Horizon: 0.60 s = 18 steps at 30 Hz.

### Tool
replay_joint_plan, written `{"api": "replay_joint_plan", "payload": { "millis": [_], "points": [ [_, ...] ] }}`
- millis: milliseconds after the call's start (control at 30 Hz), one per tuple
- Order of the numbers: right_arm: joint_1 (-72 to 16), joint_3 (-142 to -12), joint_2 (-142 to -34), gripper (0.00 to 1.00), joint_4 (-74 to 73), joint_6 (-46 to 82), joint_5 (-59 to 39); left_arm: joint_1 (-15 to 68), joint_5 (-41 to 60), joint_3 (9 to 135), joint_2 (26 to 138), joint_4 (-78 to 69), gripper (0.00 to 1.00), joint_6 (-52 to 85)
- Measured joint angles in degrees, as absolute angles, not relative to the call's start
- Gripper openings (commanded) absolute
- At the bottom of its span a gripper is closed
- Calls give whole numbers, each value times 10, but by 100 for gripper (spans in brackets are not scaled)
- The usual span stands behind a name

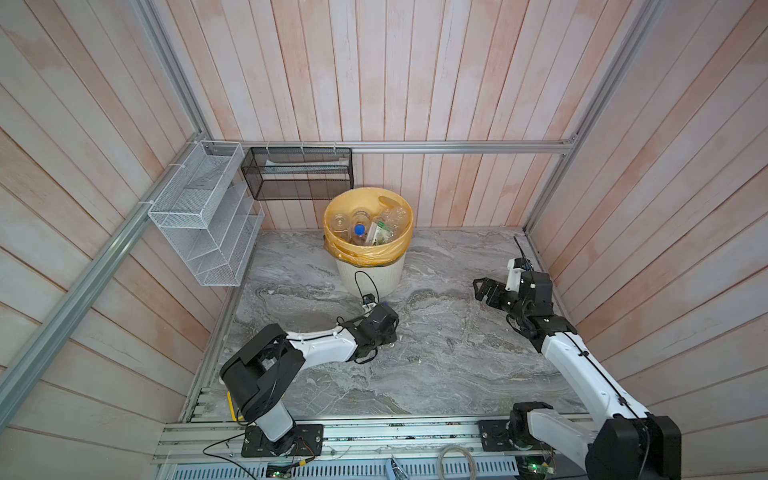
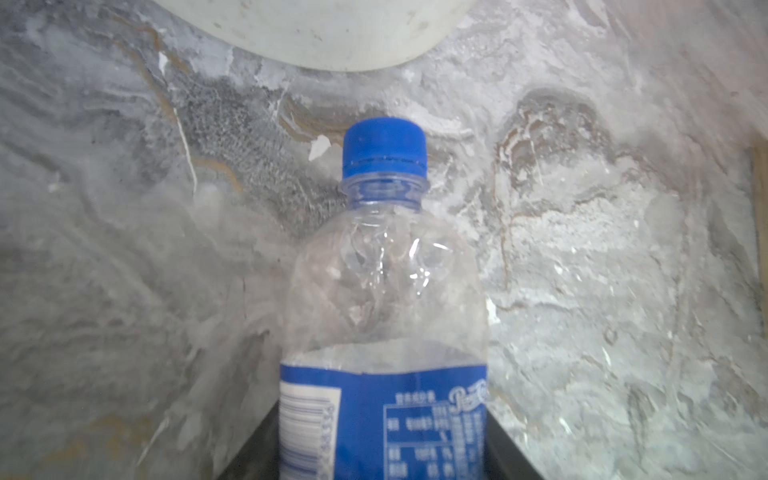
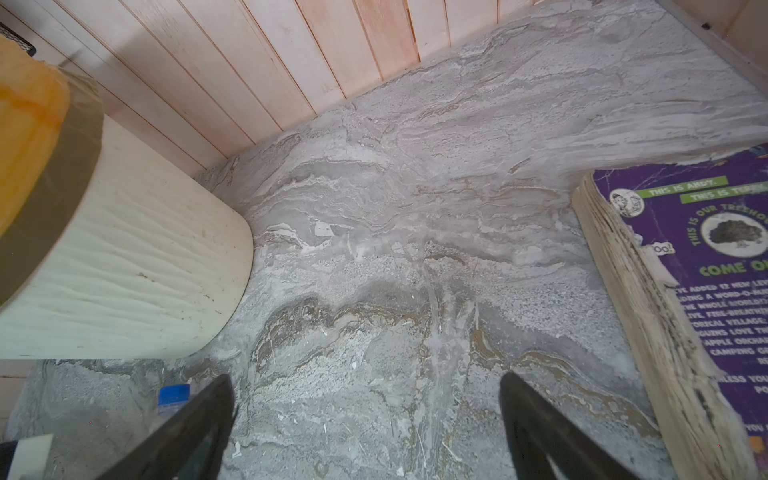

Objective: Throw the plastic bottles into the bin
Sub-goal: 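Lift the blue-capped bottle with the left gripper over the bin and release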

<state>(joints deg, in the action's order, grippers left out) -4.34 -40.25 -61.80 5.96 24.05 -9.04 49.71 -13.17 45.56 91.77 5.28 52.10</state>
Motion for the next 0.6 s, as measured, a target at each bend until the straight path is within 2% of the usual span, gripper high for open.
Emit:
{"api": "replay_joint_plan", "payload": {
  "millis": [400, 500, 600],
  "points": [
    [-43, -396, -617, 99, 56, 256, -91, 681, -404, 434, 628, 256, 54, 641],
    [-43, -396, -617, 99, 55, 261, -91, 698, -474, 453, 583, 305, 54, 629],
    [-43, -396, -617, 99, 55, 265, -91, 698, -533, 500, 570, 308, 55, 557]
  ]
}}
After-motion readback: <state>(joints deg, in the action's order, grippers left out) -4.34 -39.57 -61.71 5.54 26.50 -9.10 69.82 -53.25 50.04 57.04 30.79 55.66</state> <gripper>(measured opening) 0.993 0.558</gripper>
